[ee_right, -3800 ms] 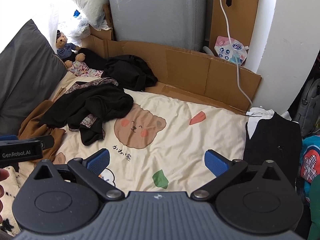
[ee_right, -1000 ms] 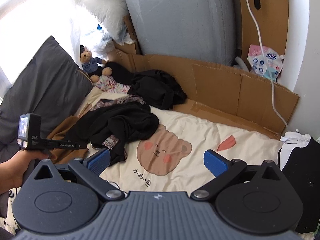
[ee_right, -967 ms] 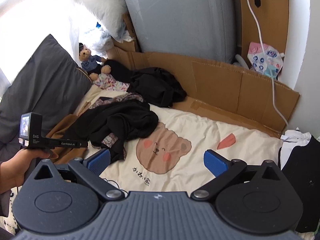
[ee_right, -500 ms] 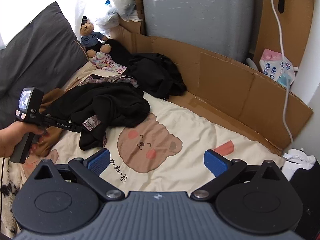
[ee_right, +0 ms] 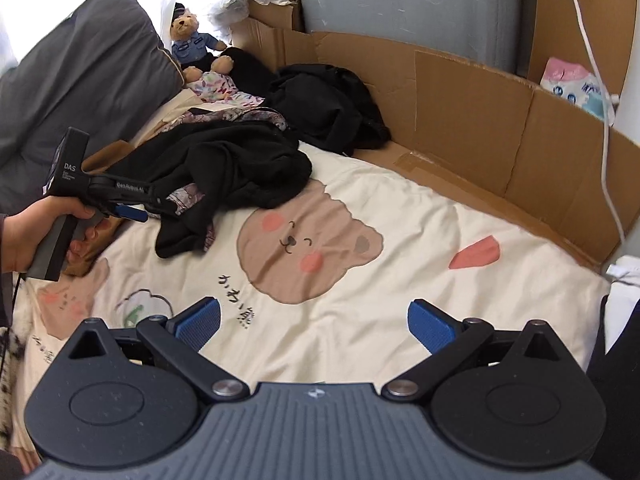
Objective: Fold clothes
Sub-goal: 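Reach the left gripper into the clothes pile and grasp the black shorts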
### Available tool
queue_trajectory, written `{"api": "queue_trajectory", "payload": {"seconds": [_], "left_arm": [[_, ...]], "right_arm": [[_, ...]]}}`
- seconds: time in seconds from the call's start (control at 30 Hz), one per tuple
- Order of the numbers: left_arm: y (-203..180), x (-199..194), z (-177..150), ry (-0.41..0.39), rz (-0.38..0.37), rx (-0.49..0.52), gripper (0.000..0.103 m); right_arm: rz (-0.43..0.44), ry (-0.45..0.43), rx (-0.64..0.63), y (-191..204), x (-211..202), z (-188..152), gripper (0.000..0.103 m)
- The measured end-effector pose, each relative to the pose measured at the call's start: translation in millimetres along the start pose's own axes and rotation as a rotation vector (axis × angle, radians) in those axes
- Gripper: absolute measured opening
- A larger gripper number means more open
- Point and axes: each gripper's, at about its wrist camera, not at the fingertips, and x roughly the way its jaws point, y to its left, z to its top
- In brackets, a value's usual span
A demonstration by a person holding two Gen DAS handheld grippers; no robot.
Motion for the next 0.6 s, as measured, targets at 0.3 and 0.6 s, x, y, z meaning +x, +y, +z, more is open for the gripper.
{"api": "queue_trajectory", "payload": {"seconds": [0.3, 0.6], "left_arm": [[-14.3, 44.3, -1.9, 0.075, 0.123, 0.113, 0.085], [-2.9, 46.9, 9.0, 0.087, -0.045, -0.033, 0.017]], "right_arm": [[0.003, -0.016, 0.006, -0.9, -5.3, -3.7, 0.103], [-0.007, -0.009, -0.005, -0.6, 0.5, -5.2, 0.103]]}}
